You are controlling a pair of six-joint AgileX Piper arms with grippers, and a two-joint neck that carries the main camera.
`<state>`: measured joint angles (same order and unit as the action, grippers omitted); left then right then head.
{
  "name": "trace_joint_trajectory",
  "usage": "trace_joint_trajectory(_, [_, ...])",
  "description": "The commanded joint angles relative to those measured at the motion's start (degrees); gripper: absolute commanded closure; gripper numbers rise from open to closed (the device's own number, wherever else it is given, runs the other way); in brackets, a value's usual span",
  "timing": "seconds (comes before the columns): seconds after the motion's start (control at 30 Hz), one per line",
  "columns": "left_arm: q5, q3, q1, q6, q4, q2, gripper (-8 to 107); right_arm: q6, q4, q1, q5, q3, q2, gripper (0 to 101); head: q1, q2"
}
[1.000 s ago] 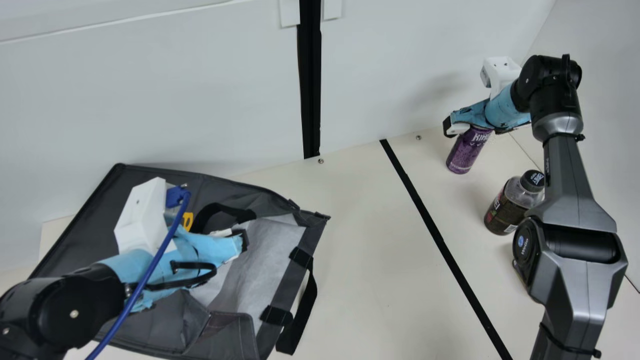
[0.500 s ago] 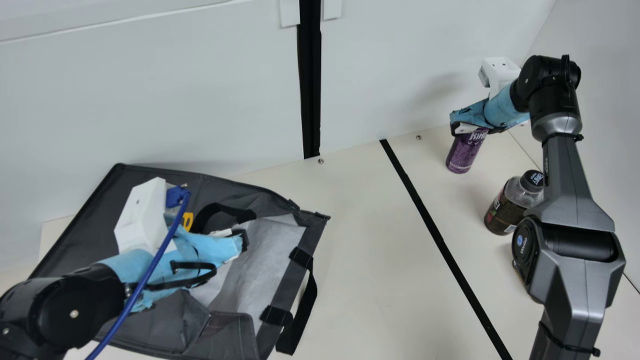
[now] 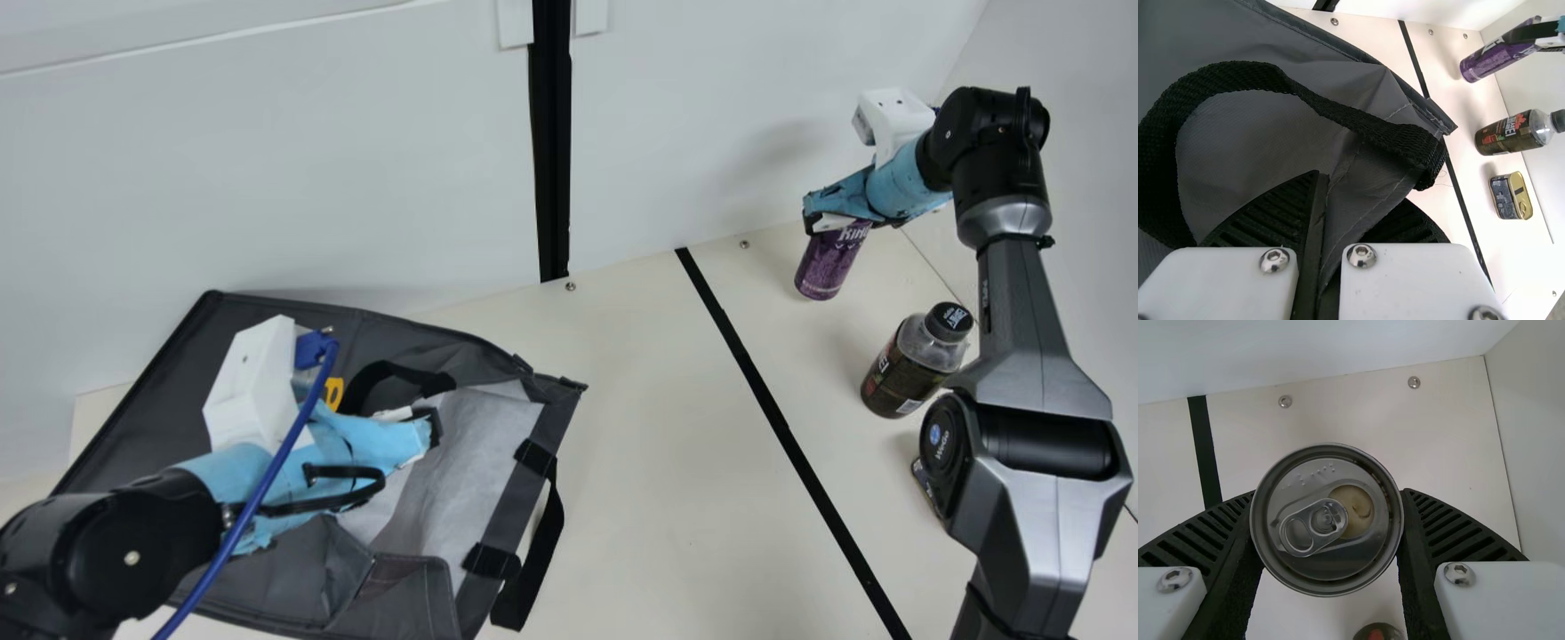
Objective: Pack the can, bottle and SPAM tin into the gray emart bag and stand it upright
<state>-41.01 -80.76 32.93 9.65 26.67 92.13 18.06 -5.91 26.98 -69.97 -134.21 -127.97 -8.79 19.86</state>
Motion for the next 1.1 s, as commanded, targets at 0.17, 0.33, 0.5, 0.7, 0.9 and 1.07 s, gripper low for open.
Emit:
trace_joint_trajectory(0.17, [0.0, 0.0, 0.0, 0.0, 0.0, 0.0, 107, 1.08, -0.77, -0.2, 0.07, 2.59, 3.16, 101, -1.21, 0.14])
trace_joint_trajectory(0.33, [0.0, 0.0, 0.0, 0.0, 0.0, 0.0, 107, 2.31, -1.38, -0.28, 0.07, 5.32, 5.88, 101, -1.21, 0.14])
trace_joint_trajectory(0.5, [0.0, 0.0, 0.0, 0.0, 0.0, 0.0, 107, 4.18, -1.73, -0.5, 0.07, 8.36, 8.73, 101, -1.21, 0.14])
trace_joint_trajectory(0.7, [0.0, 0.0, 0.0, 0.0, 0.0, 0.0, 107, 6.69, -1.74, -1.05, 0.07, 12.0, 12.53, 101, -1.21, 0.14])
trace_joint_trajectory(0.9, [0.0, 0.0, 0.0, 0.0, 0.0, 0.0, 107, 9.25, -1.61, -1.88, 0.07, 15.95, 16.75, 101, -1.21, 0.14])
trace_joint_trajectory(1.07, [0.0, 0.0, 0.0, 0.0, 0.0, 0.0, 107, 11.13, -1.99, -2.71, 0.07, 20.14, 20.71, 101, -1.21, 0.14])
